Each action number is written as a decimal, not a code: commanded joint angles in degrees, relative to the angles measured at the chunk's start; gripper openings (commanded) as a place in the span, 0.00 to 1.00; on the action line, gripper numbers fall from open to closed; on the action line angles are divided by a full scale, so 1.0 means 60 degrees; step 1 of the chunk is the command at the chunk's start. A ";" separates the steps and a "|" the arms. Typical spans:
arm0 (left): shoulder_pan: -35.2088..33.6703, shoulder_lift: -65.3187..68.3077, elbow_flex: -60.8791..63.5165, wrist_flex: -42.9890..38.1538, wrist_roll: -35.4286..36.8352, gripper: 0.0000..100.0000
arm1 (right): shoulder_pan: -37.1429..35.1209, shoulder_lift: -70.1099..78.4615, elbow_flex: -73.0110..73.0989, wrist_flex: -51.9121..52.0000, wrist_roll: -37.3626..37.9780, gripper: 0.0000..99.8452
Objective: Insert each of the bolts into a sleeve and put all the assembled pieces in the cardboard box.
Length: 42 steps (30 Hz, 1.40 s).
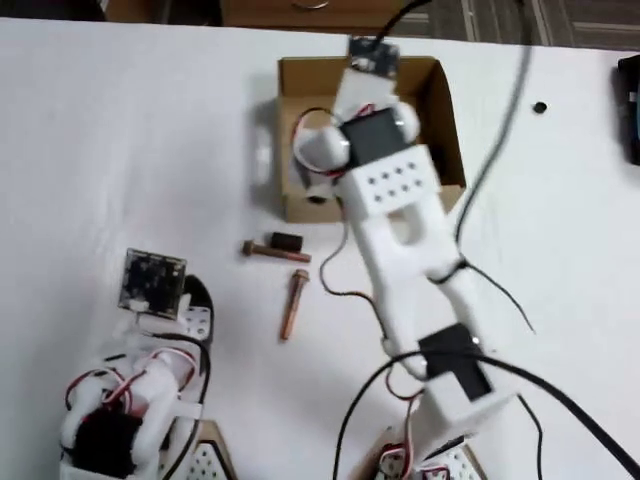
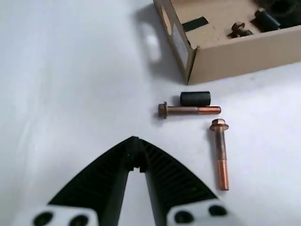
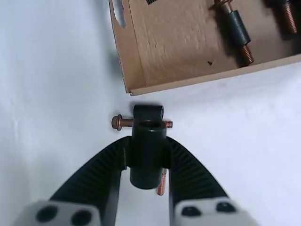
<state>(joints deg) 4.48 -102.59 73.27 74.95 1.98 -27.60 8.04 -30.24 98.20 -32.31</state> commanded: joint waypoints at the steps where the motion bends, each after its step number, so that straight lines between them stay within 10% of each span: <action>1: 0.0557 0.0059 0.0286 -0.0484 -0.0059 0.02 | 0.0637 -0.1370 -0.0396 0.0139 0.0542 0.02; 15: 0.2520 0.0586 0.0242 -0.0967 -0.0015 0.02 | 0.5136 -0.4095 0.1626 0.0447 0.2418 0.02; 31: 0.4308 0.8967 -0.5370 0.1260 0.2432 0.02 | 0.8491 -0.4960 0.3062 0.0388 0.3897 0.02; 42: 0.4703 0.8982 -0.4256 -0.0542 0.2579 0.02 | 0.9883 -0.4960 0.3077 0.0374 0.4762 0.02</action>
<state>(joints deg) 32.35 -48.79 46.64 75.47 17.01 29.36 -19.30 -11.60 99.96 -5.23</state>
